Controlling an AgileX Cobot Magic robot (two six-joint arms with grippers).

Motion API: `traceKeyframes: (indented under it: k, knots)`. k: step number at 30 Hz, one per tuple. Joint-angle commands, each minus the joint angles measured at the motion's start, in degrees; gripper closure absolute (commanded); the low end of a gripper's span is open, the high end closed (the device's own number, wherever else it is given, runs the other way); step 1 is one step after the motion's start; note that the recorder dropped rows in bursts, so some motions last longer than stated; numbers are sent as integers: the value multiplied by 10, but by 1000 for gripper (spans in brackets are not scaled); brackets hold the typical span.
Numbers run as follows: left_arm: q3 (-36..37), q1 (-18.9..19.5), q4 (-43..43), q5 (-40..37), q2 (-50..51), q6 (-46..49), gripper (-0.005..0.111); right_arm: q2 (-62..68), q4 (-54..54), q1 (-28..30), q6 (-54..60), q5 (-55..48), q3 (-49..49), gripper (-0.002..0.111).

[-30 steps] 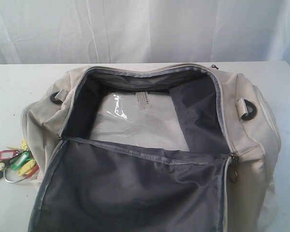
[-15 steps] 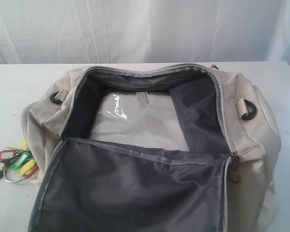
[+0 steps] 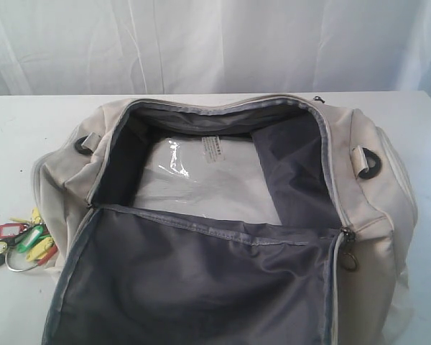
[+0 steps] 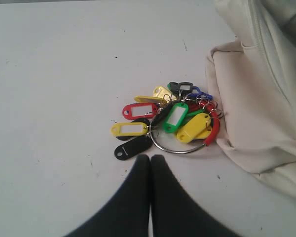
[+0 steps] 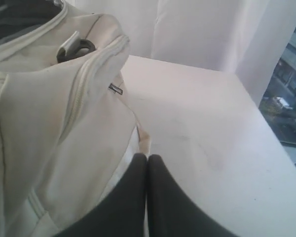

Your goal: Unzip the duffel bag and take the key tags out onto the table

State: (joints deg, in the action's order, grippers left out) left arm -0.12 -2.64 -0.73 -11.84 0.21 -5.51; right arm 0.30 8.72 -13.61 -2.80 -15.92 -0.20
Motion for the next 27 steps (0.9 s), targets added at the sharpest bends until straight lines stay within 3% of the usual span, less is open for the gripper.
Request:
traceKeyframes:
  k: [1, 9, 27]
  knots:
    - [1, 1, 2, 1, -2, -5, 107, -3, -102, 5, -1, 8, 2, 108]
    - [1, 1, 2, 2, -2, -5, 107, -3, -102, 47, -1, 10, 2, 108]
    - [1, 2, 2, 2, -2, -5, 107, -3, -102, 11, -1, 9, 2, 108]
